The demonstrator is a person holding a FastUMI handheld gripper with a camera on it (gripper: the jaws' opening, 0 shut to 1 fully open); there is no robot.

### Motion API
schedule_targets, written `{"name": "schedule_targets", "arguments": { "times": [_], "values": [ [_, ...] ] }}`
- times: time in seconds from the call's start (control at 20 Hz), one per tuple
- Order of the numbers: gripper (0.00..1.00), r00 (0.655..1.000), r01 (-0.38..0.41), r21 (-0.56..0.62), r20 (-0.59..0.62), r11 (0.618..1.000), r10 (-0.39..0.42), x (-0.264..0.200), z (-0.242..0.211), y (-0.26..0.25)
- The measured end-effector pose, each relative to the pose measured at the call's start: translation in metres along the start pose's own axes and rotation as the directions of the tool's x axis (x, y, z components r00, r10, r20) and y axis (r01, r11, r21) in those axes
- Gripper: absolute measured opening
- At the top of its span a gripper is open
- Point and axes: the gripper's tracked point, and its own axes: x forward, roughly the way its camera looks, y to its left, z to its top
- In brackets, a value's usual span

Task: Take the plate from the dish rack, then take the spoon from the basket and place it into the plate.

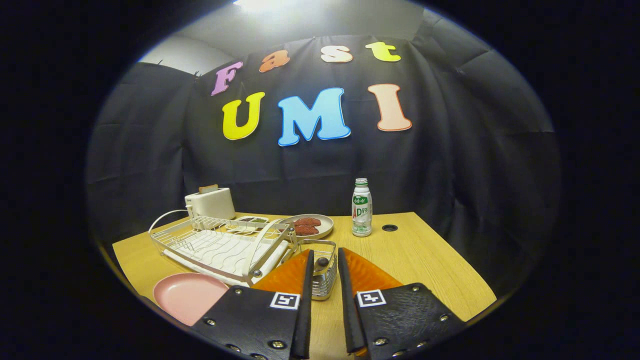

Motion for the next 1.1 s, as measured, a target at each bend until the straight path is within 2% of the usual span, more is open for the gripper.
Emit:
{"name": "schedule_targets", "arguments": {
  "times": [0.15, 0.55, 0.6, 0.8, 0.9, 1.0, 1.05, 1.1],
  "values": [
    [0.27, 1.000, -0.011, 0.011, 0.014, 1.000, 0.011, 0.017, -0.011, 0.001],
    [0.27, 0.996, -0.020, 0.045, 0.082, 0.999, 0.017, 0.061, -0.005, 0.007],
    [0.19, 0.996, -0.010, 0.044, 0.088, 0.999, 0.006, 0.064, -0.002, 0.007],
    [0.17, 0.997, 0.016, 0.078, 0.068, 0.997, -0.021, 0.071, -0.005, 0.003],
    [0.13, 1.000, 0.019, 0.109, 0.016, 0.994, -0.021, 0.071, -0.007, 0.005],
    [0.13, 0.999, 0.046, 0.102, 0.003, 0.994, -0.046, 0.073, -0.002, 0.004],
    [0.07, 0.999, 0.052, 0.080, -0.014, 0.995, -0.051, 0.074, 0.004, 0.002],
    [0.07, 0.999, 0.041, 0.070, -0.036, 0.997, -0.039, 0.072, 0.004, 0.004]
  ]
}}
